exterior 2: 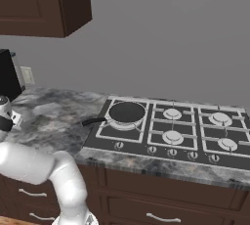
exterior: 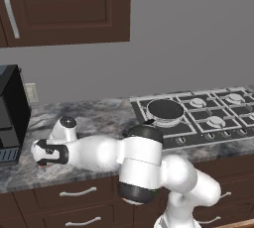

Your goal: Place both pans onto different burners. Then place the onion and the steak on different pans.

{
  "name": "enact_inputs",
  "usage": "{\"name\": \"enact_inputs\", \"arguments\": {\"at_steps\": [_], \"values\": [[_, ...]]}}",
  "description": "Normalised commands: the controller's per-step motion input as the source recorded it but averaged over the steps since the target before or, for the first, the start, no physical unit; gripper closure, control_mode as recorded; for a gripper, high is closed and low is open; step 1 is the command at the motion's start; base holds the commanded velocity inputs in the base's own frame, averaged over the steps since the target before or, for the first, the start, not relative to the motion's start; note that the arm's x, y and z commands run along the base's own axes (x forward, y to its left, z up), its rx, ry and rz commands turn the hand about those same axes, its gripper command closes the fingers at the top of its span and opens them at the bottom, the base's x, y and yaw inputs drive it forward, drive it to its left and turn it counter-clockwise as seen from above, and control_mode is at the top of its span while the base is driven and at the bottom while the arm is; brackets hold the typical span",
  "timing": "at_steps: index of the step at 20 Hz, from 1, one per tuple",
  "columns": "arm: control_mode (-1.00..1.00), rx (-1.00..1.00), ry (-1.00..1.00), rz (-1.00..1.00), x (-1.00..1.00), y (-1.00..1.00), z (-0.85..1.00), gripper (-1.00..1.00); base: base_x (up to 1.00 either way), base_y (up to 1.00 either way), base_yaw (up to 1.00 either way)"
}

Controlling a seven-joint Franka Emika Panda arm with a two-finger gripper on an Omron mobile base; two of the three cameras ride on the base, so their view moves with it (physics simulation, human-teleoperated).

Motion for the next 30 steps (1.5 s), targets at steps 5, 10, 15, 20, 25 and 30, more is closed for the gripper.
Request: {"name": "enact_inputs", "arguments": {"at_steps": [5,10,15,20,25,30], "values": [[-1.0,-0.16,0.06,0.0,0.0,0.42,-0.33,-1.0,0.0,0.0,0.0],[-1.0,-0.16,0.06,0.0,0.0,0.38,-0.28,1.0,0.0,0.0,0.0],[-1.0,-0.11,0.07,0.0,0.0,0.25,-0.44,1.0,0.0,0.0,0.0],[-1.0,-0.01,0.01,0.0,-0.07,0.01,-0.3,1.0,0.0,0.0,0.0],[-1.0,0.0,-0.1,0.0,-0.35,-0.54,0.22,1.0,0.0,0.0,0.0],[-1.0,0.01,-0.13,0.0,-0.33,-0.79,0.4,1.0,0.0,0.0,0.0]]}}
